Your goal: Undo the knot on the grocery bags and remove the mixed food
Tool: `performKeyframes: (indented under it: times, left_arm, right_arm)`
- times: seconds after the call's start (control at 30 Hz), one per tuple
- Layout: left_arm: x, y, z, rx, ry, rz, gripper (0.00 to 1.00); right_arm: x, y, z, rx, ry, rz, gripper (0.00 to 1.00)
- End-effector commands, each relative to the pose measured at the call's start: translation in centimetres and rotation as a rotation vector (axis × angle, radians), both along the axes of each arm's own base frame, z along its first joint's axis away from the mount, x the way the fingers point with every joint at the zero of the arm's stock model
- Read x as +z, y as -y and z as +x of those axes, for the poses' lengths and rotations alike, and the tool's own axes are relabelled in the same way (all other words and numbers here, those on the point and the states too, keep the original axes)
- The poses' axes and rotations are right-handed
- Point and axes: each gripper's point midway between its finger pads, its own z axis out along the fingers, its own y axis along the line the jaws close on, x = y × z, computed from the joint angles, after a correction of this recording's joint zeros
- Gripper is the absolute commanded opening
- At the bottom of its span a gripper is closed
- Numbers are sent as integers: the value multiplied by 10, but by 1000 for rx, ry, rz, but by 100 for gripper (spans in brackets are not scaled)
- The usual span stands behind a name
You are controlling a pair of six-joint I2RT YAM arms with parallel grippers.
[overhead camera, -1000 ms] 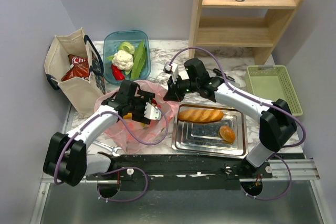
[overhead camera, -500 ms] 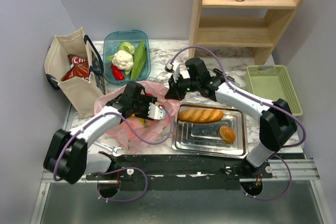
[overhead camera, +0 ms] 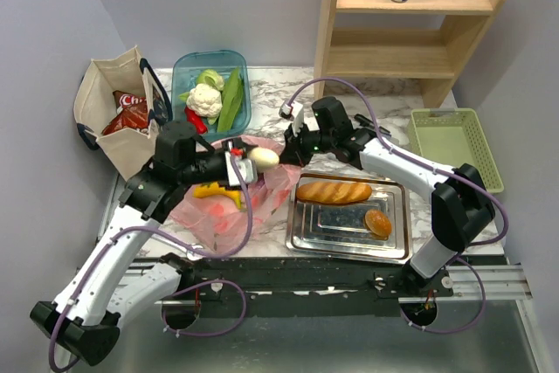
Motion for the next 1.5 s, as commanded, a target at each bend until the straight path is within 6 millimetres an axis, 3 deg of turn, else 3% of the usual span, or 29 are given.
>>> performKeyframes:
  times: [0.0,0.07,0.13,0.2,0.27,0.4,0.6,0.77,0.93,1.1,1.17,1.23,1.3,1.37,1.47]
  left_arm:
    - [113,22,4,61,-129,-340,24]
    - [153,16,33,172,-109,-458,25]
    - [172,0,76,354,-71,-522,27]
    - [177,-26,126,559,-26,-537,32]
    - [167,-53,172,715,-36,-513,34]
    - [121,-104,253,963,-160,-465,34]
    - [43,-146,326,1126,-236,-357,34]
    - [2,-148,351,1125,-315,-306,34]
    - [-25,-110,336,946,-466,-297,35]
    - [-62,-99,329,951,-572,-238,40]
    - [-75,-99,329,966,-619,-210,47]
    - [-85,-102,330,984,-651,-169,62]
    - [-82,-108,332,1016,-651,-154,81]
    - [-63,-113,332,1009,-620,-211,98]
    - [-19,-109,320,929,-532,-299,99]
  right_arm:
    - [7,2,-1,21,44,20,1]
    - [16,2,-2,26,64,34,1]
    - [24,2,-3,38,84,41,1]
    - [25,2,-6,62,93,40,1]
    - [21,4,-8,72,90,27,1]
    - [15,6,-11,80,89,13,1]
    - [9,10,-11,79,90,-12,1]
    - [4,10,-8,79,88,-31,1]
    - [0,9,-2,80,105,-49,1]
    - [-3,7,3,80,111,-61,1]
    - [-4,6,4,81,107,-61,1]
    - [-4,5,5,80,105,-61,1]
    - [-4,5,6,77,106,-62,1]
    - [-4,5,7,78,108,-61,1]
    - [-3,4,8,78,110,-61,1]
